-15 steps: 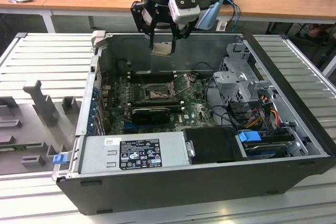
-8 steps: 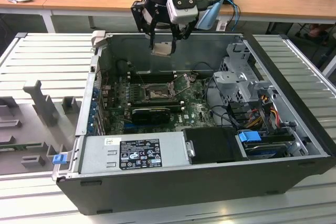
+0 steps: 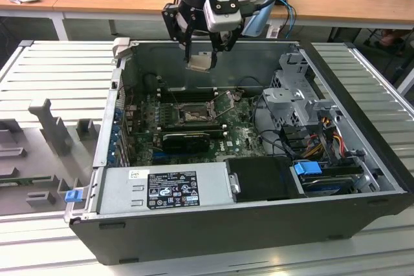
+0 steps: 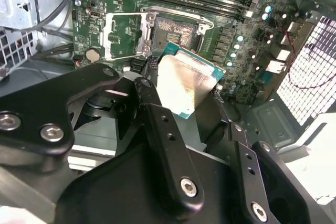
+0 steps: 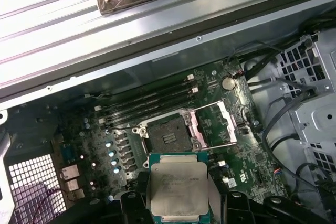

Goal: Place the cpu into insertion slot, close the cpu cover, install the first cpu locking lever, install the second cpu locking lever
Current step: 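Place the cpu into insertion slot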

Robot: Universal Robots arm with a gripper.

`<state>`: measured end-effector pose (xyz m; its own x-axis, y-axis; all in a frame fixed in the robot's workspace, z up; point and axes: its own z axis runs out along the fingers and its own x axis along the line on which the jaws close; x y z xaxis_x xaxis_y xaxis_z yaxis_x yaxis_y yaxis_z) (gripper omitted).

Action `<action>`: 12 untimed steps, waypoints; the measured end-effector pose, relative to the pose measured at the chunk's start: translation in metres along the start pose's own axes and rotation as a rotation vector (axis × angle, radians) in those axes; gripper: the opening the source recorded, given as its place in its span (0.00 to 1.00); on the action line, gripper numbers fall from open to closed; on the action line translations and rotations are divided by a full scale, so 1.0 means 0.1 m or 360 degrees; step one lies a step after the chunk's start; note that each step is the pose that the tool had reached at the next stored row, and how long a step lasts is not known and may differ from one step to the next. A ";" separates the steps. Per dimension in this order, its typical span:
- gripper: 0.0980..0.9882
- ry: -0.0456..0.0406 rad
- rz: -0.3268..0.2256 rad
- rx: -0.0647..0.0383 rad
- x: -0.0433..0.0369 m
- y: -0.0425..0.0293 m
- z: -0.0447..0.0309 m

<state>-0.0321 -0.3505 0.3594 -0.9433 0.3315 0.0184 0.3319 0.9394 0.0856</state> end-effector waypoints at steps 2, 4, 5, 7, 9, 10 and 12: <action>0.48 -0.0002 0.0026 0.0000 0.000 0.000 0.001; 0.48 -0.0005 0.0054 -0.0001 0.000 0.000 0.002; 0.48 -0.0006 0.0073 -0.0001 0.000 0.000 0.003; 0.48 -0.0008 0.0088 -0.0002 0.000 0.000 0.003; 0.48 -0.0009 0.0105 -0.0002 0.000 0.000 0.003; 0.48 -0.0010 0.0114 -0.0002 0.000 0.000 0.003; 0.48 -0.0011 0.0128 -0.0002 0.000 0.000 0.003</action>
<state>-0.0321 -0.3505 0.3591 -0.9134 0.4067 0.0184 0.4067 0.9096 0.0855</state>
